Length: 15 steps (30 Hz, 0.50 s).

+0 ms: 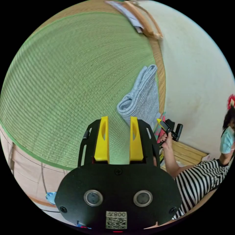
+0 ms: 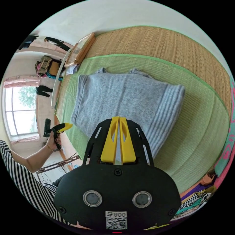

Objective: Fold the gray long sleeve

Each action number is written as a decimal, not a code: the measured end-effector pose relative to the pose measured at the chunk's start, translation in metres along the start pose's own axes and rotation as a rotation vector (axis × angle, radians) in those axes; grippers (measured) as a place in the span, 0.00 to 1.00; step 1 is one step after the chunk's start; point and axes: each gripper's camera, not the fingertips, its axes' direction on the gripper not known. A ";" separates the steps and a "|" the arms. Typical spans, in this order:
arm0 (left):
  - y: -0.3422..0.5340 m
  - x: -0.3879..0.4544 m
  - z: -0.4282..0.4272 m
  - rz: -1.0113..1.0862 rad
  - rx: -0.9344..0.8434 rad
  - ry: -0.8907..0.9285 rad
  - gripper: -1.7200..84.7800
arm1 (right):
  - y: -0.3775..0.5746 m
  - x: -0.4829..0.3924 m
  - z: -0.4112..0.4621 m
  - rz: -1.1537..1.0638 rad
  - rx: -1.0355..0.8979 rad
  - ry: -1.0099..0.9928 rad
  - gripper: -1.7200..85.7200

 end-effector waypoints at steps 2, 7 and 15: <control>0.003 -0.015 0.010 -0.023 -0.013 0.084 0.16 | -0.015 -0.029 0.011 -0.060 -0.028 -0.017 0.05; 0.004 -0.035 0.024 -0.038 0.004 0.192 0.14 | -0.075 -0.110 0.048 -0.193 -0.120 -0.054 0.11; 0.024 -0.045 0.027 0.025 0.019 0.189 0.11 | -0.144 -0.199 0.096 -0.199 -0.216 -0.036 0.15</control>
